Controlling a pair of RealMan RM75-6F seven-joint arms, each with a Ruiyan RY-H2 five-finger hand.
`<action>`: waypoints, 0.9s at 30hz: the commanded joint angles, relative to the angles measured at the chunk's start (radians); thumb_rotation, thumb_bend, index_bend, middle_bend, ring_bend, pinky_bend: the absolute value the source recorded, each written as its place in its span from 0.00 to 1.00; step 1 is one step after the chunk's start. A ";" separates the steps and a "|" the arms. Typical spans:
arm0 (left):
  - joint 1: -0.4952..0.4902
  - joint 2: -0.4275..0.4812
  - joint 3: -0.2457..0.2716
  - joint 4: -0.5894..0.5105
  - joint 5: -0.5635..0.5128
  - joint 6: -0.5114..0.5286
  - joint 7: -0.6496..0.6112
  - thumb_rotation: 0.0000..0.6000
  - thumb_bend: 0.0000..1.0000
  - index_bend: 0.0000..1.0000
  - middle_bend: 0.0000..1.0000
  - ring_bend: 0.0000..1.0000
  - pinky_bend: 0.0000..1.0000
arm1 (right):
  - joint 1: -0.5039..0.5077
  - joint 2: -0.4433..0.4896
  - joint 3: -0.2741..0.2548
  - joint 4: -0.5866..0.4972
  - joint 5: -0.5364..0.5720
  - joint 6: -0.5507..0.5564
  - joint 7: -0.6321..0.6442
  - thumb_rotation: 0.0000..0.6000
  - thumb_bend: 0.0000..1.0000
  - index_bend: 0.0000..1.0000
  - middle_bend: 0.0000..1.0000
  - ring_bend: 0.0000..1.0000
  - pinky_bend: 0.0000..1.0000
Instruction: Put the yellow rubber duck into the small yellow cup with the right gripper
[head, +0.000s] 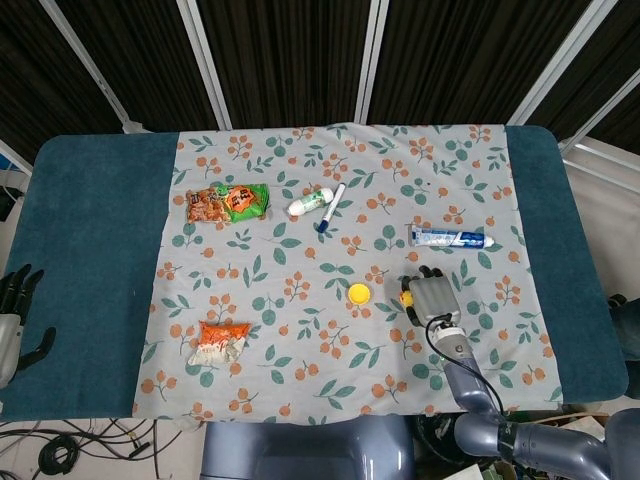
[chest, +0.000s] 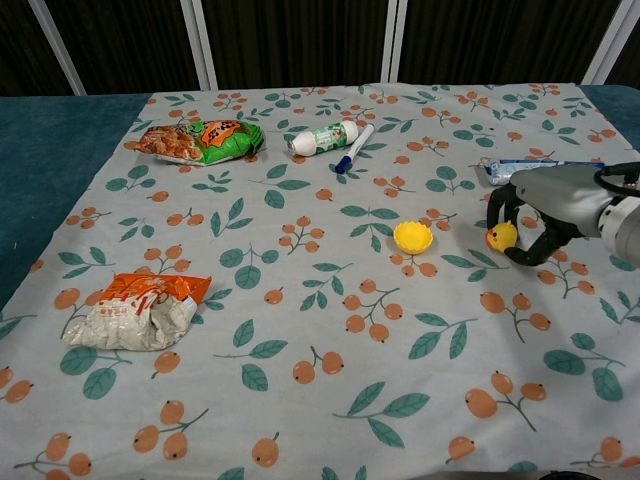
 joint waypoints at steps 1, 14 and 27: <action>0.000 0.000 0.000 -0.001 0.001 0.000 -0.001 1.00 0.38 0.00 0.00 0.00 0.00 | 0.020 0.022 0.021 -0.039 0.000 0.009 -0.027 1.00 0.40 0.43 0.45 0.16 0.18; 0.003 0.008 0.002 -0.005 0.002 0.001 -0.016 1.00 0.38 0.00 0.00 0.00 0.00 | 0.148 -0.017 0.087 -0.120 0.106 0.018 -0.191 1.00 0.40 0.43 0.45 0.16 0.18; -0.003 0.016 -0.002 0.004 -0.004 -0.011 -0.038 1.00 0.38 0.00 0.00 0.00 0.00 | 0.193 -0.105 0.050 -0.058 0.143 0.032 -0.236 1.00 0.40 0.43 0.45 0.16 0.18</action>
